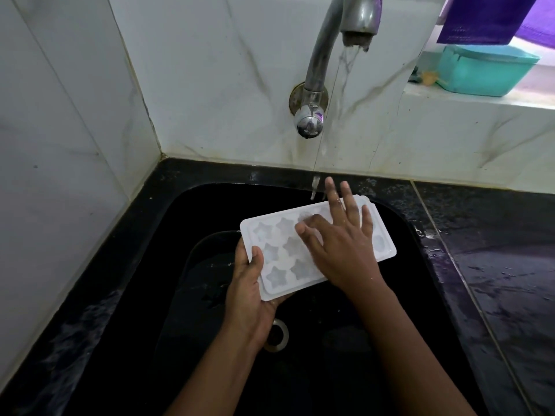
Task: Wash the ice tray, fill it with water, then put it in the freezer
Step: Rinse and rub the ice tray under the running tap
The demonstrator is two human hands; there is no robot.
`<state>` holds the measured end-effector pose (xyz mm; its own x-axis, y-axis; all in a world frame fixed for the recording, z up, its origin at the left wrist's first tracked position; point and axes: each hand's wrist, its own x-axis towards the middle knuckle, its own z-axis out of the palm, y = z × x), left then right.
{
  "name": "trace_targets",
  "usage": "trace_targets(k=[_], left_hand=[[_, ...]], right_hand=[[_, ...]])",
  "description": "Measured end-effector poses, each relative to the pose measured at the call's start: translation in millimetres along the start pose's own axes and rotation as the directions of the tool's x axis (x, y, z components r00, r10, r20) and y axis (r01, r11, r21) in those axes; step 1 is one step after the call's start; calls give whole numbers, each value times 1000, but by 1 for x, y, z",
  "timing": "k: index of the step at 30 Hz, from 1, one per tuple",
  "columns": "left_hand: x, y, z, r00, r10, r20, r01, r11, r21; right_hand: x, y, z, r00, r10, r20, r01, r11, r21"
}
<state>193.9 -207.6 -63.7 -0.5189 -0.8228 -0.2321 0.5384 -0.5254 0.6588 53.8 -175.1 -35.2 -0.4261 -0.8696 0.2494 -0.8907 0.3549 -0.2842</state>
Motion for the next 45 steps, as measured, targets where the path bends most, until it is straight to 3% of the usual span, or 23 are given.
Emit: trace_targets(k=[4,9,14,18,20,24,28,33,37,42,45], left_hand=[[0,3,-4,1000,17,-14,-18,999,-48],[-2,2,-2,1000,9,-13,-9,1000,-11],[-1,6,-3,999,36,-13,-36,998,-48],[-3,3,-2,999,31,-14,-32,999,-25],[-2,3,-1,999,37,-26,-37,999,-12],[1,2,-1,999,42,-34,-43,999,-32],[1,3,-2,999,40,-32,-42,997,-61],[2,5,-2,997,60,-43,-61,997,-37],[5,7,-4,996,83,-40,-85,994,-65],[4,4,-2,997,73,-15,-73,997,-37],[3,5,-2,996,85,-12,-86,996,-36]], right_hand=[[-7,-7,5,993,-98,66,99,995,-11],[-7,-7,0,999,1,-34,-1,1000,-9],[-12,-13,4,994,-90,65,88,996,27],[-15,1,-6,988,-8,-155,40,978,205],[-18,4,-2,982,-14,-186,51,979,195],[-20,2,9,988,-78,-136,89,993,76],[-21,3,10,992,-104,-64,109,991,80],[-23,5,11,986,-66,-151,69,997,17],[-23,-6,15,997,-82,0,81,995,52],[-24,-2,15,992,9,-123,-2,998,57],[-24,-7,17,998,-34,-47,38,996,75]])
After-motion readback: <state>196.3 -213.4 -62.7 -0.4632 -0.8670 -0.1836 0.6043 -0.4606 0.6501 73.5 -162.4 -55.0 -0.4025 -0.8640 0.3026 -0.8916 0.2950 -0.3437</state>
